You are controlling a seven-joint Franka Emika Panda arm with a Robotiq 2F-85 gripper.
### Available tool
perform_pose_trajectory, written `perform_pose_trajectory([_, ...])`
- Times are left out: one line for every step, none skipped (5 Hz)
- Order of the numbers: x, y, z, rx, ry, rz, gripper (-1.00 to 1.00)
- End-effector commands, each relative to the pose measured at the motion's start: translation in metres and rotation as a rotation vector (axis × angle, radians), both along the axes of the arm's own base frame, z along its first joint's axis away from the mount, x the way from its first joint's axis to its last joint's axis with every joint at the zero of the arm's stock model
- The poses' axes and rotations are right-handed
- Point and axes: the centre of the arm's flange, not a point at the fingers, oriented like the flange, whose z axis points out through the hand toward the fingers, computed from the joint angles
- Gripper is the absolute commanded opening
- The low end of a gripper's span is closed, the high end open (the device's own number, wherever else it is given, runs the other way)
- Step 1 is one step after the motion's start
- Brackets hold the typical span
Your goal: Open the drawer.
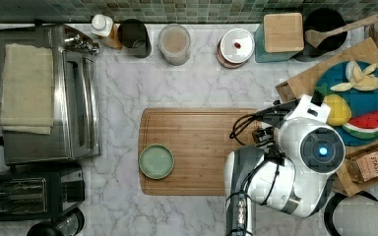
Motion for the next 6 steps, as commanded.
perform_pose_trajectory([-0.015,-0.044,-0.034,-0.034,0.019,0.151,1.0])
perform_pose_trajectory([-0.018,-0.06,-0.05,-0.033,-0.007,0.16,1.0])
perform_pose_trajectory([-0.026,-0.068,-0.072,-0.047,-0.022,0.15,1.0])
perform_pose_trajectory([-0.036,-0.079,-0.083,-0.029,-0.003,0.133,1.0])
perform_pose_trajectory([-0.05,-0.077,-0.083,-0.023,0.038,0.097,1.0])
perform_pose_trajectory([-0.06,-0.075,-0.093,-0.03,0.022,0.066,1.0])
